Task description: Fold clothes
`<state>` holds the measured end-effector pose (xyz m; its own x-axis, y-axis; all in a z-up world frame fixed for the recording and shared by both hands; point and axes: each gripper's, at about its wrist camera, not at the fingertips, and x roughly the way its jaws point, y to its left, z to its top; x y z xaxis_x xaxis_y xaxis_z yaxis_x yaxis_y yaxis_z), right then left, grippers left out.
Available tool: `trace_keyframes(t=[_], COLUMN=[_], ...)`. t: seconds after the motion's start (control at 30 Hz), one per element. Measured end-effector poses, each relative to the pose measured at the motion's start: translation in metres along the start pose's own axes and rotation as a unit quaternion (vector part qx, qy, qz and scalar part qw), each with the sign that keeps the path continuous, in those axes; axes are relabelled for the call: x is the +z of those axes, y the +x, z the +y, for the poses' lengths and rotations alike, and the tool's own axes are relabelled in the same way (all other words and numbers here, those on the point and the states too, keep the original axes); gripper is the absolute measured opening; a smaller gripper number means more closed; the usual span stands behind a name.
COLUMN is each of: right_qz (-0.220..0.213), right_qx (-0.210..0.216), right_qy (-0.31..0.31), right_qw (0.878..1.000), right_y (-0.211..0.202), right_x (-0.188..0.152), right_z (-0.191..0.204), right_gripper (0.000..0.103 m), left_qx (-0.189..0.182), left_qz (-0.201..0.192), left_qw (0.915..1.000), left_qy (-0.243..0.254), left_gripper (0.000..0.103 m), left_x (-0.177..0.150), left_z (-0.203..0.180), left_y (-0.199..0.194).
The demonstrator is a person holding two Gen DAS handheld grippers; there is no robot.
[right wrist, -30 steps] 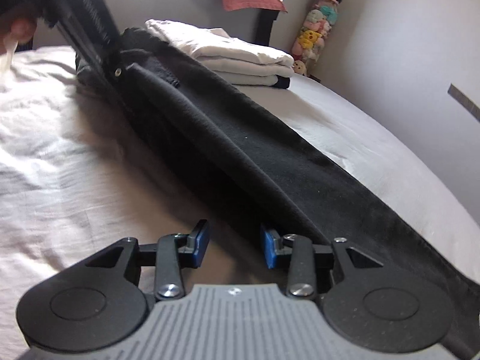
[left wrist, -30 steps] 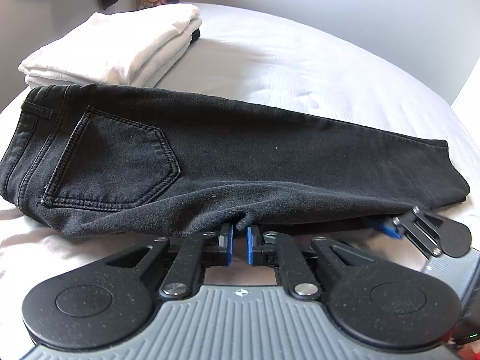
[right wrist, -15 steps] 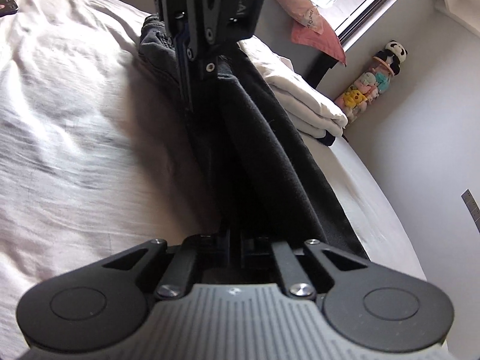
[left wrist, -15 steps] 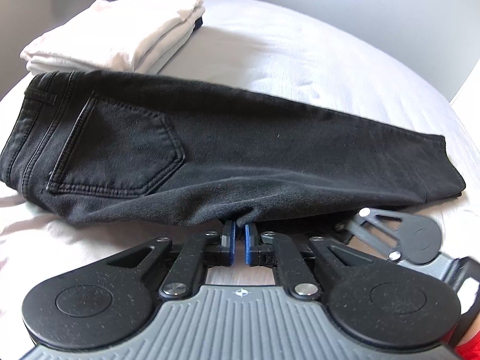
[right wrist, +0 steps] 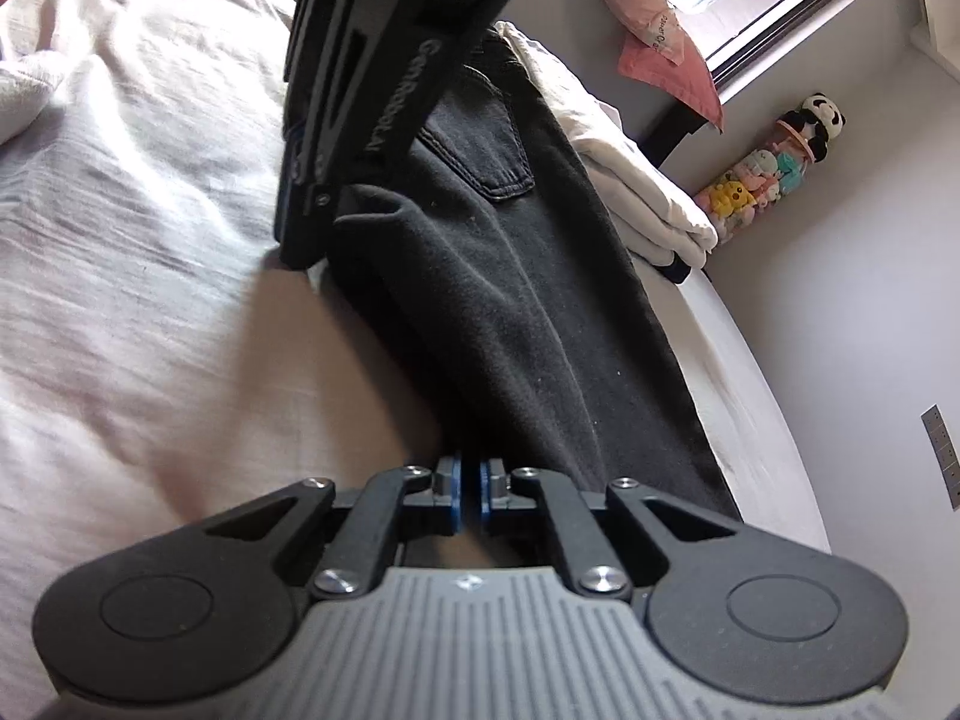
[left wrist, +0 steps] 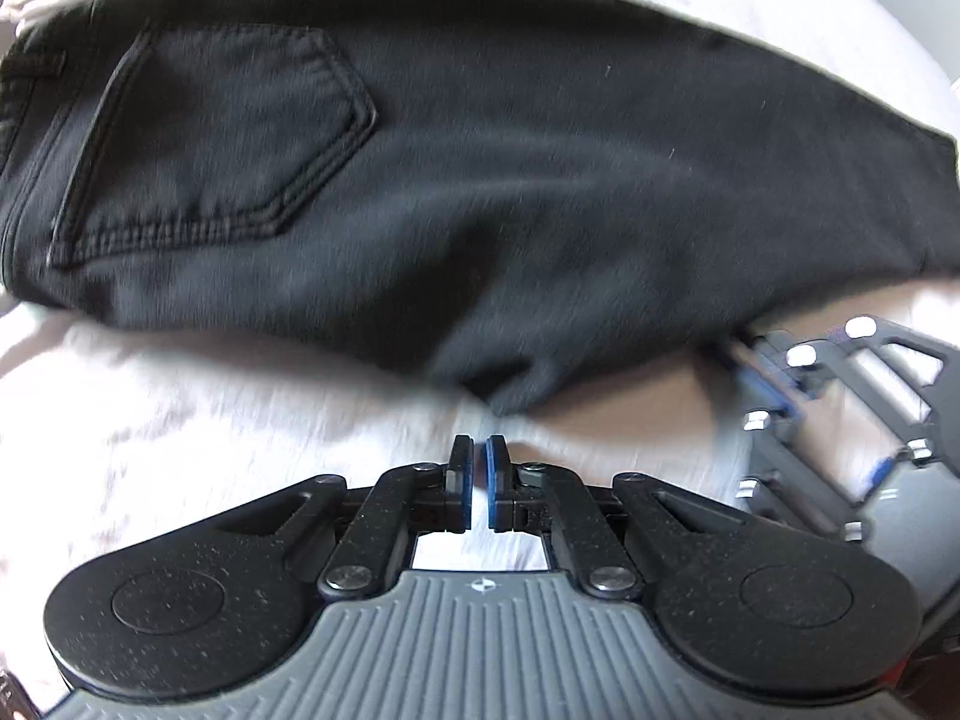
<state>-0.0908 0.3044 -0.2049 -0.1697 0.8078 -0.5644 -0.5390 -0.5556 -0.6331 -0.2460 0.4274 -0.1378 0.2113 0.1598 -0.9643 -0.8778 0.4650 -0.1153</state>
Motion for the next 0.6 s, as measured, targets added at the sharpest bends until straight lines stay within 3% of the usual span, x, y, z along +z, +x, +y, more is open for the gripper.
trace_keyframes(t=[0.2,0.27,0.37,0.5,0.6], right_qz=[-0.011,-0.020,-0.027,-0.011,0.007], right_qx=[0.001,-0.009,-0.034,-0.071,-0.105], right_qy=[0.075,0.124,0.204,0.327,0.434], right_qw=[0.997,0.992,0.978,0.942,0.895], right_y=[-0.039,-0.053,-0.070,-0.077,-0.082], right_x=[-0.013,-0.019,-0.034,-0.059,-0.089], right_z=[-0.032,-0.046,-0.066,-0.098,-0.124], right_gripper=[0.010,0.016,0.017,0.017,0.021], left_qx=[-0.067,-0.086,-0.108,-0.110,-0.086], left_qz=[-0.064,-0.085,-0.130,-0.180,-0.207], left_qw=[0.9957,0.9925,0.9854,0.9774,0.9744], left_qy=[0.010,0.016,0.019,0.006,-0.017], left_gripper=[0.008,0.009,0.009,0.009,0.010], left_x=[-0.012,-0.017,-0.020,-0.013,-0.003], left_z=[-0.001,-0.001,-0.005,-0.011,-0.014], left_y=[-0.037,-0.044,-0.055,-0.061,-0.061])
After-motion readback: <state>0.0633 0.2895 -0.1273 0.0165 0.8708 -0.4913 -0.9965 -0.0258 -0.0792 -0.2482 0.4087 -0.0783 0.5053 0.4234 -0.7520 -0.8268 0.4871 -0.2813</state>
